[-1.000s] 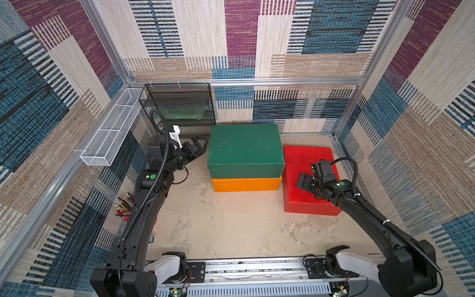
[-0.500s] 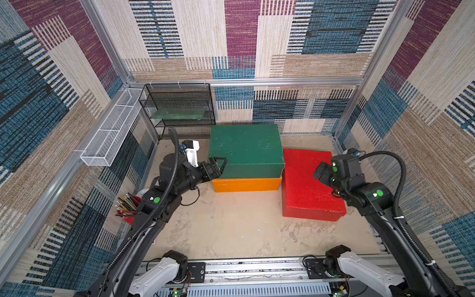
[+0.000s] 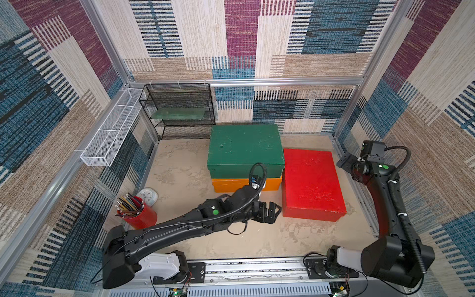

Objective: Stack the shoeboxes
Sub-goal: Move the shoebox to the center of the board.

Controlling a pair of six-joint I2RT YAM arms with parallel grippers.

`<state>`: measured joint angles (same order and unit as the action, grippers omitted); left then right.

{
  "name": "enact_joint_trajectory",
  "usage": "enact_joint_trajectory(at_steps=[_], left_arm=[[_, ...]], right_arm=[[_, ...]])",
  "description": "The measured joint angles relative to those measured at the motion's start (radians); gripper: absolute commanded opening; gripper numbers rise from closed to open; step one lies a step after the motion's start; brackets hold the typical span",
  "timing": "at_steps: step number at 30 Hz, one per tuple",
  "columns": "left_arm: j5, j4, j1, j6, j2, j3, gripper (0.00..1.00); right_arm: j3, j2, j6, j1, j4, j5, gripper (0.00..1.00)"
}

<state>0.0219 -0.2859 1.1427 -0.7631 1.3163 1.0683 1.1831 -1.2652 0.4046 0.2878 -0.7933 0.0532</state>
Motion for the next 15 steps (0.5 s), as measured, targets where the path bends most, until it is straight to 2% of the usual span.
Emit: enact_joint_trajectory(at_steps=[7, 15], left_arm=[[-0.008, 0.102, 0.005, -0.005, 0.209, 0.116, 1.0], [-0.036, 0.137, -0.024, -0.012, 0.41, 0.26, 1.0]], right_arm=[[-0.231, 0.147, 0.014, -0.016, 0.04, -0.053, 0.95], [-0.374, 0.234, 0.023, -0.043, 0.063, -0.064, 0.95]])
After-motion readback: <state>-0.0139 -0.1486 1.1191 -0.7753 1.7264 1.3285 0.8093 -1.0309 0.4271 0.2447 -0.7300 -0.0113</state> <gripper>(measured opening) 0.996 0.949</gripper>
